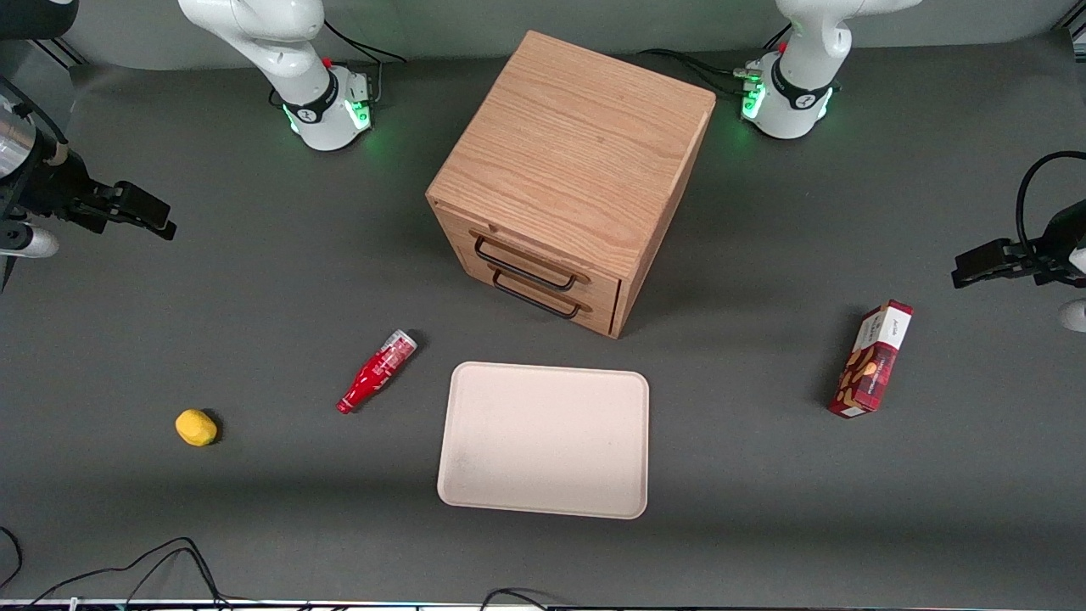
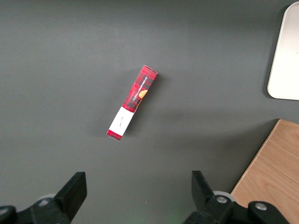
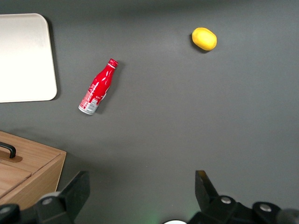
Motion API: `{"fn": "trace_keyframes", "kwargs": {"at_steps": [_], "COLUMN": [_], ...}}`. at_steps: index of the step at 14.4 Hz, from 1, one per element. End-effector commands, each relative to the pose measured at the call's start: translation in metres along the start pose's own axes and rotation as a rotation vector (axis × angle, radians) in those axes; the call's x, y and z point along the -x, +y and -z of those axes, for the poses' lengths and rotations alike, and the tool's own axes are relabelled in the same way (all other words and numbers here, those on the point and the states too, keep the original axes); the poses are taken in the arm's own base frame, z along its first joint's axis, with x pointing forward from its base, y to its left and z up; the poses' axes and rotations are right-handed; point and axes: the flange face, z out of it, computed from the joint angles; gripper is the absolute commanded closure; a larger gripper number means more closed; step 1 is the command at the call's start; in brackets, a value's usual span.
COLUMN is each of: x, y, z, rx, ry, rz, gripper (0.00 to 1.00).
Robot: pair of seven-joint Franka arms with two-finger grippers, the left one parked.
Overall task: Place coke bottle on tray
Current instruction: 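Move the right gripper down to the red Coca-Cola bottle's neck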
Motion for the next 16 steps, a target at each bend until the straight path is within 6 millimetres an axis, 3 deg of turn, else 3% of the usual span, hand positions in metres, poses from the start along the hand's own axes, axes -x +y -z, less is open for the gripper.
{"fn": "trace_keyframes", "kwargs": {"at_steps": [1,4,6,8,10,14,16], "x": [0.004,-0.003,-0.019,-0.042,-0.060,-0.086,-0.089], "y": [0.002,0.001,-0.009,-0.042,-0.073,-0.101,-0.124], "z": [0.004,-0.004,-0.014,-0.042,-0.083,-0.160,-0.207], "rx": [0.013,-0.008,-0.069,-0.091,-0.096,-0.052,-0.033], "ry": [-0.002,-0.019,-0.039,-0.052,-0.057,-0.100,-0.112], "rz": [0.004,-0.008,-0.057,-0.180,-0.247,-0.356,-0.415], "gripper": [0.00,0.00,0.00,0.00,0.00,0.00,0.00]}}
